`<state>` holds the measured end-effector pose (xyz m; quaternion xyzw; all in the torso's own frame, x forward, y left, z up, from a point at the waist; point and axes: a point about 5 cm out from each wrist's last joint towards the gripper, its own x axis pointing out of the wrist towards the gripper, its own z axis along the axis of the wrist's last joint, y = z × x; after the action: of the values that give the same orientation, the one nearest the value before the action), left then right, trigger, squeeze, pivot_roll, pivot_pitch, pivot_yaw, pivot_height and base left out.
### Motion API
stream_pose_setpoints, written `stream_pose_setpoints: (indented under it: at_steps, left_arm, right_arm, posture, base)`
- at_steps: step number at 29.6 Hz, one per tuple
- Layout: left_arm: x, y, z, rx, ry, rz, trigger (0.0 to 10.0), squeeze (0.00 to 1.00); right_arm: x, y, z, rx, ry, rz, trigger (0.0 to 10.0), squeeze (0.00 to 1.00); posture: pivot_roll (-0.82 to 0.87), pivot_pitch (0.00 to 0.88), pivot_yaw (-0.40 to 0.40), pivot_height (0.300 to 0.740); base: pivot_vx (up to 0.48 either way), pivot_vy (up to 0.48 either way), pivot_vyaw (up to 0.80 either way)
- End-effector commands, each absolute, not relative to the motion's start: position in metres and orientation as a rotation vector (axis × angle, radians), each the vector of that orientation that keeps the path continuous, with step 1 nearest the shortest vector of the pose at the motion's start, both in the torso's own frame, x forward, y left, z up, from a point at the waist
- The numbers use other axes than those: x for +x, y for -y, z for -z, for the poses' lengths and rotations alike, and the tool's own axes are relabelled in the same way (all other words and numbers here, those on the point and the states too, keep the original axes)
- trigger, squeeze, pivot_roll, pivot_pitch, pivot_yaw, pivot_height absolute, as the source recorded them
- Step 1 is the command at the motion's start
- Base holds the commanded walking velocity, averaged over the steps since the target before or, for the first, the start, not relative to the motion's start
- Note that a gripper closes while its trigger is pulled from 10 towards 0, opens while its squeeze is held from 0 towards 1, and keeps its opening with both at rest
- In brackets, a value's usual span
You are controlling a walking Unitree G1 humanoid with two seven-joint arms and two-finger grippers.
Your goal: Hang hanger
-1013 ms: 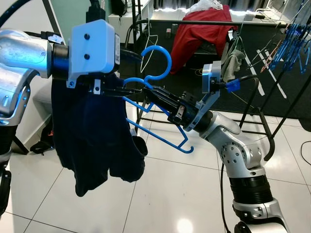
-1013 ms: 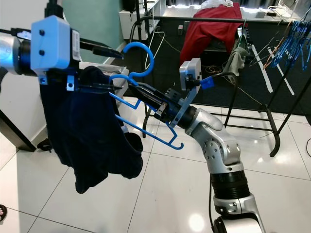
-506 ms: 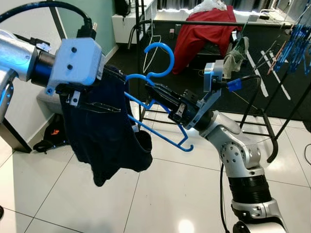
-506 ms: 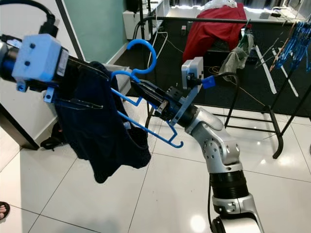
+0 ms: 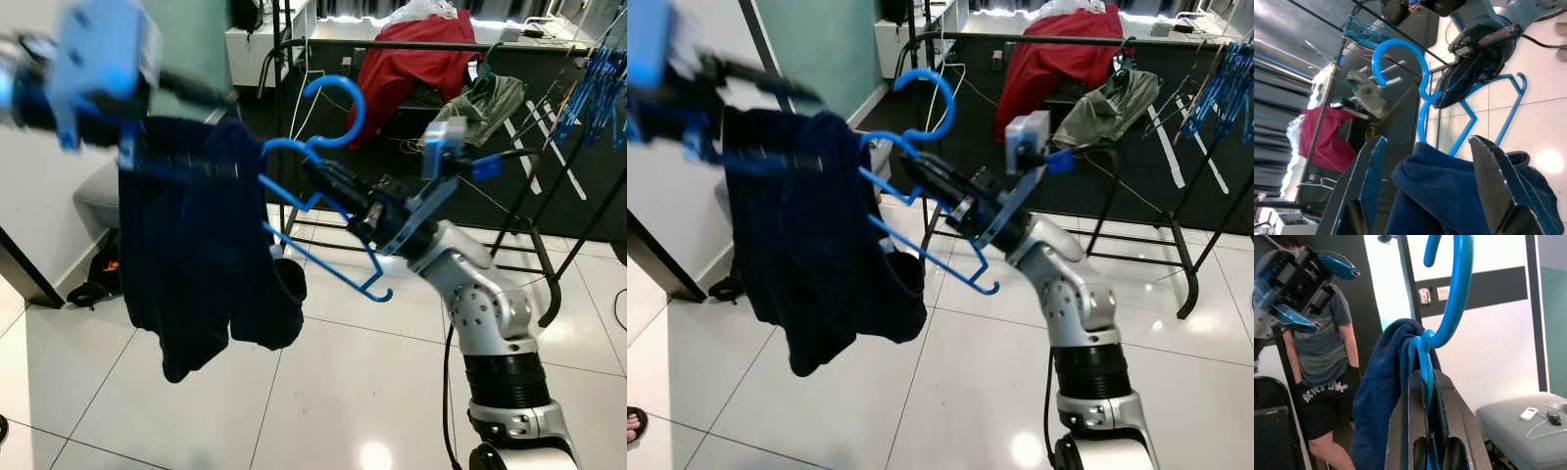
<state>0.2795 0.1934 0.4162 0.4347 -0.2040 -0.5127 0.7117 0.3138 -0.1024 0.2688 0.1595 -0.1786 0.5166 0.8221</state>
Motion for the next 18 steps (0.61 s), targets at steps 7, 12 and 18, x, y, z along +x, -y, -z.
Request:
stream_pose_setpoints:
  at_steps: [7,12,18]
  left_arm:
    - [0.3,-0.238,-0.409,0.5,0.579,0.853,10.0,0.0]
    - [0.306,-0.278,-0.379,0.152,0.594,0.755,10.0,0.0]
    - [0.305,-0.293,-0.352,-0.01,0.605,0.731,10.0,0.0]
  right_arm:
    - [0.292,0.124,-0.31,0.43,0.547,-1.304,10.0,0.0]
    - [0.282,0.137,-0.32,0.409,0.572,-1.387,10.0,0.0]
    - [0.277,0.142,-0.324,0.392,0.575,-1.438,10.0,0.0]
  posture:
    - [-0.01,0.053,0.034,0.74]
    - [-0.02,0.056,0.038,0.74]
    - [-0.03,0.06,0.028,0.74]
  base:
    - [0.0,0.0,0.0]
    - [0.0,0.0,0.0]
    - [0.0,0.0,0.0]
